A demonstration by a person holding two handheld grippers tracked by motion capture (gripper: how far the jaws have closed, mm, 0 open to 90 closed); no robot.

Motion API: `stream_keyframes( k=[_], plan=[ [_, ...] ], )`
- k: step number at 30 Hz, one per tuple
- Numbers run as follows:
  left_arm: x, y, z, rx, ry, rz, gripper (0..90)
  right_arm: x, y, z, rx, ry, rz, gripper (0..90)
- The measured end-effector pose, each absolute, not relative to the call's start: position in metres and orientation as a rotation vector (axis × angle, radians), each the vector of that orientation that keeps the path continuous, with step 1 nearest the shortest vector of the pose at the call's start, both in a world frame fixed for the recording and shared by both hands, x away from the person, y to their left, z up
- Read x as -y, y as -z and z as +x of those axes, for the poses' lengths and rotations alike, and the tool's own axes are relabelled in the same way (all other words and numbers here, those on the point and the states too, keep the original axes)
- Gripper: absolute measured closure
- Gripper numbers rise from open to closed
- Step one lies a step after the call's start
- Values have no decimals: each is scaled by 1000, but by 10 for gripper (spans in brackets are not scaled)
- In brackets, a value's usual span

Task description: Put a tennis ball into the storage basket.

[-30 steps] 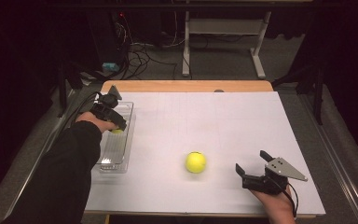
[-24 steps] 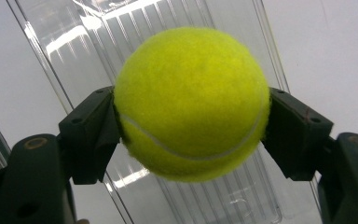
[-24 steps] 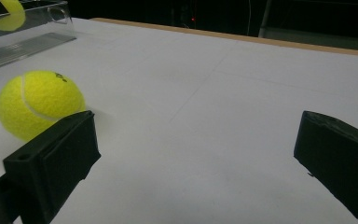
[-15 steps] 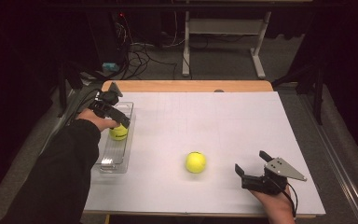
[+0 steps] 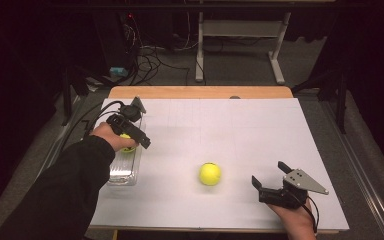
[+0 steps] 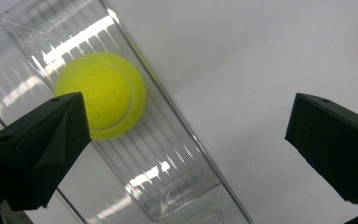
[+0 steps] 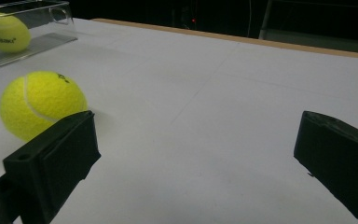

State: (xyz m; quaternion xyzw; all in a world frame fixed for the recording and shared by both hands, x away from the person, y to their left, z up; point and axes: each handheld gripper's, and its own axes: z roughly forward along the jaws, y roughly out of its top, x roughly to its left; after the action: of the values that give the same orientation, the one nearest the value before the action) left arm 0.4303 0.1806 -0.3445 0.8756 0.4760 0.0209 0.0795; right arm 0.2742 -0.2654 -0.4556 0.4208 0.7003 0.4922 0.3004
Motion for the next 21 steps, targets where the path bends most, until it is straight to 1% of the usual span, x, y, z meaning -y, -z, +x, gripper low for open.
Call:
stream_keyframes(
  k=[11,14,21],
  plan=[
    [-158,349,416,-1343,-36,2654,6,265,456,274,-1861,-1309,1113,0],
    [-148,352,408,-1298,-33,2648,5,265,456,275,-1859,-1308,1117,0],
    [-131,356,394,-1231,9,2652,6,265,454,276,-1851,-1314,1114,0]
  ],
)
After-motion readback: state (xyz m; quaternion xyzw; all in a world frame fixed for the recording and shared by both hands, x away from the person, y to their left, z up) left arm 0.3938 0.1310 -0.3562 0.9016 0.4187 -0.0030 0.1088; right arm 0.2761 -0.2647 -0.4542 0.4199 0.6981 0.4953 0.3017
